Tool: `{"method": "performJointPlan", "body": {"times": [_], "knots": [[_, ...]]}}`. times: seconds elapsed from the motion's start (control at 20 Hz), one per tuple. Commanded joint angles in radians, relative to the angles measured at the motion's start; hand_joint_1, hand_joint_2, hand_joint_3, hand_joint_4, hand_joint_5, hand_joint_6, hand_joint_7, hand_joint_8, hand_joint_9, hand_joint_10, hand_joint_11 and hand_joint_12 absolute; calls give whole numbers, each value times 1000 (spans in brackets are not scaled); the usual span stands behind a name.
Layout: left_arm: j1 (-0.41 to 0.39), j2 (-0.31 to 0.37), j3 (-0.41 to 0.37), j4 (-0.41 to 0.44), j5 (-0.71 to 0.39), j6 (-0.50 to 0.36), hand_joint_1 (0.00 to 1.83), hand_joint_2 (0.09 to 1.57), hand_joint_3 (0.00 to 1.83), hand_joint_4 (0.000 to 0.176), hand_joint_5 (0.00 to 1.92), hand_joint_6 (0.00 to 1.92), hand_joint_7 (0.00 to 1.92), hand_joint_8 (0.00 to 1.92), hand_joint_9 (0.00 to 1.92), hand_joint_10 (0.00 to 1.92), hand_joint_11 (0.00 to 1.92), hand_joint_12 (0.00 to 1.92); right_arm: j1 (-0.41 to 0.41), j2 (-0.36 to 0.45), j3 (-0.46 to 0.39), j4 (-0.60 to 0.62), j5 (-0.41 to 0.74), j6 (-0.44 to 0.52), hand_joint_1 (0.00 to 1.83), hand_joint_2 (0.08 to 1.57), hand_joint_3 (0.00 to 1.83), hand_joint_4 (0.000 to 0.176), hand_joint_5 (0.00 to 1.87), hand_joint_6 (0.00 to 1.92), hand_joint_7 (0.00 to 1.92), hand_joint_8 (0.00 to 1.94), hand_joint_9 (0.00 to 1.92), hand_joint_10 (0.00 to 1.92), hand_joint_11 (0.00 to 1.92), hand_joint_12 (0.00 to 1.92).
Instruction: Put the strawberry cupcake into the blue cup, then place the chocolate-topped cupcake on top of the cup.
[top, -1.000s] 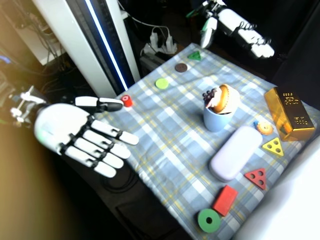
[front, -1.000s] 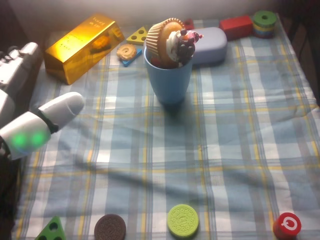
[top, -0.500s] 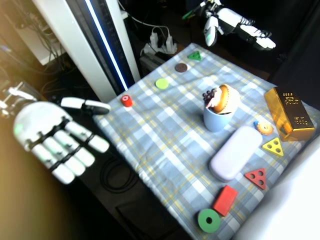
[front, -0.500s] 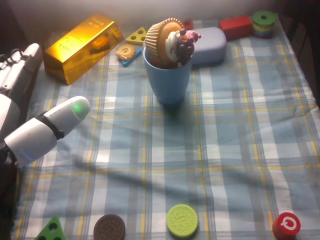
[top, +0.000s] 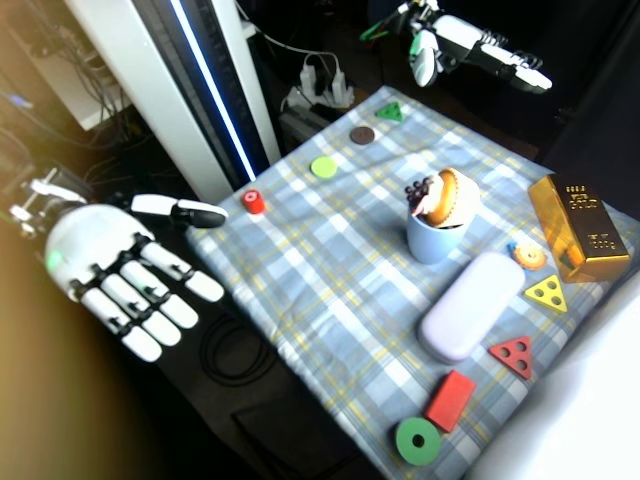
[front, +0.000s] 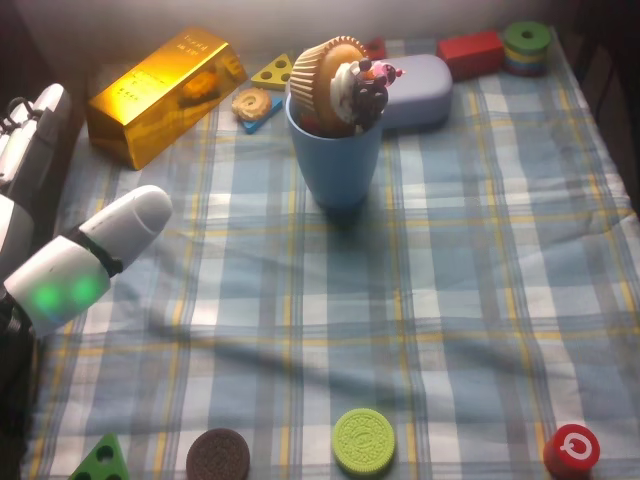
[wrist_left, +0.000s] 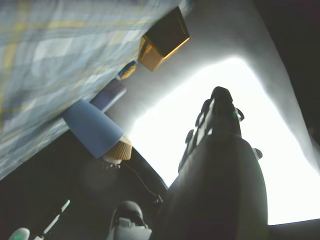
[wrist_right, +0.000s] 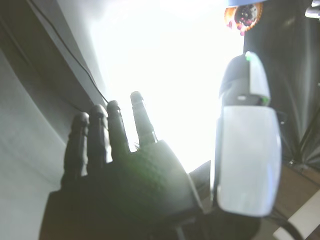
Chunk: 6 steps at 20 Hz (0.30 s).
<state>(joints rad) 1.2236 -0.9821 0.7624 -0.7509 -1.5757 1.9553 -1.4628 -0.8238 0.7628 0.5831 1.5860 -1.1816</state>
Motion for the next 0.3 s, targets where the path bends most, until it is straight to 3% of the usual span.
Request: {"method": "performJointPlan", "body": {"times": [0.0,0.05,0.1,0.15,0.2,0.25], "knots": [[-3,-4,5,34,-134,-6,0,871,0,120,0,0,0,0,0,0,0,0,5,-3,8,-3,157,5,0,905,0,103,0,0,0,0,0,0,0,0],[-1,-4,4,30,-143,-6,0,878,0,124,0,0,0,0,0,0,0,0,5,-7,8,1,161,5,0,907,0,91,0,0,0,0,0,0,0,0],[2,-4,1,25,-154,-6,0,892,5,112,0,0,0,0,0,0,0,0,5,-10,9,5,166,6,0,933,10,87,0,0,0,0,0,0,0,0],[4,-2,-2,19,-156,-6,0,900,8,110,0,0,0,0,0,0,0,0,8,-11,9,7,167,18,0,934,9,102,0,0,0,0,0,0,0,0],[4,-2,-2,18,-157,-6,0,900,8,110,0,0,0,0,0,0,0,0,10,-11,9,7,169,26,0,934,9,102,0,0,0,0,0,0,0,0],[5,-2,-2,18,-158,-7,0,885,0,95,0,0,0,0,0,0,0,0,11,-11,9,8,172,26,0,921,2,116,0,0,0,0,0,0,0,0]]}}
